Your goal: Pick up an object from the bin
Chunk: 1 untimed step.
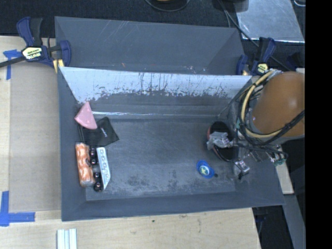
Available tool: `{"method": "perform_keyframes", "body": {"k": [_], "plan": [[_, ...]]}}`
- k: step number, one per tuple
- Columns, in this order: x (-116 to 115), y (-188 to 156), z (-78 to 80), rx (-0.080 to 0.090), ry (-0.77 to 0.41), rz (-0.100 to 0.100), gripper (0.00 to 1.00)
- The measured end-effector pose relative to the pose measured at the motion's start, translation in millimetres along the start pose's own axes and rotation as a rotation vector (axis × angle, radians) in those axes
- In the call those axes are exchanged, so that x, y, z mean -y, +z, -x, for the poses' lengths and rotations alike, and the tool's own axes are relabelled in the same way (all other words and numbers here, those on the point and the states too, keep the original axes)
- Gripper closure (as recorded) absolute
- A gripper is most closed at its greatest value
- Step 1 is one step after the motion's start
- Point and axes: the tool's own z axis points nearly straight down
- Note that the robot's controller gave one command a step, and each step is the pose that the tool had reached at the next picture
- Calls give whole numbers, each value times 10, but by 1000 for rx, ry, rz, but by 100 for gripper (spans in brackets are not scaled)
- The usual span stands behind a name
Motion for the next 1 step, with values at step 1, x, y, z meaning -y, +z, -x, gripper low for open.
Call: {"method": "perform_keyframes", "body": {"k": [1], "plan": [[-75,604,190,-6,-206,5,0]]}}
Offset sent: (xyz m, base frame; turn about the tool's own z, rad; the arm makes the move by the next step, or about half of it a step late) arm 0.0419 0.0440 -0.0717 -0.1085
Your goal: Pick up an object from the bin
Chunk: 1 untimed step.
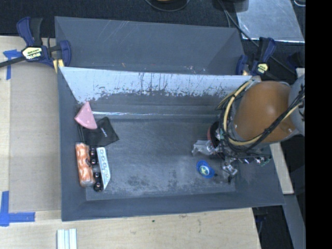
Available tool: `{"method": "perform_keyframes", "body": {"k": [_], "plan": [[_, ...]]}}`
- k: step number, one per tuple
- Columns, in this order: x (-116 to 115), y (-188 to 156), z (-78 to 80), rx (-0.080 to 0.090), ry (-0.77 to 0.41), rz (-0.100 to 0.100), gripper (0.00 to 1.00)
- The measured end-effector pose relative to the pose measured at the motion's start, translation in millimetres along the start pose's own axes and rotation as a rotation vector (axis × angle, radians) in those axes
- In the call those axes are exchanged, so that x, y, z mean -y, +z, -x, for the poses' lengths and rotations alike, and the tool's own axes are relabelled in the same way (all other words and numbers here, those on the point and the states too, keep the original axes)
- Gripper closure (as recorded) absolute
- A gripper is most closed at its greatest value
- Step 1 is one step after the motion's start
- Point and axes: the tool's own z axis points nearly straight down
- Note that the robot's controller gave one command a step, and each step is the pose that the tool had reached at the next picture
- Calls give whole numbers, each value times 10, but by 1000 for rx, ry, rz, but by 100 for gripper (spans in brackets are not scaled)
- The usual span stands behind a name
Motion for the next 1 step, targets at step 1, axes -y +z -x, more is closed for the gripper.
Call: {"method": "perform_keyframes", "body": {"k": [1], "plan": [[-75,114,418,12,96,-6,0]]}}
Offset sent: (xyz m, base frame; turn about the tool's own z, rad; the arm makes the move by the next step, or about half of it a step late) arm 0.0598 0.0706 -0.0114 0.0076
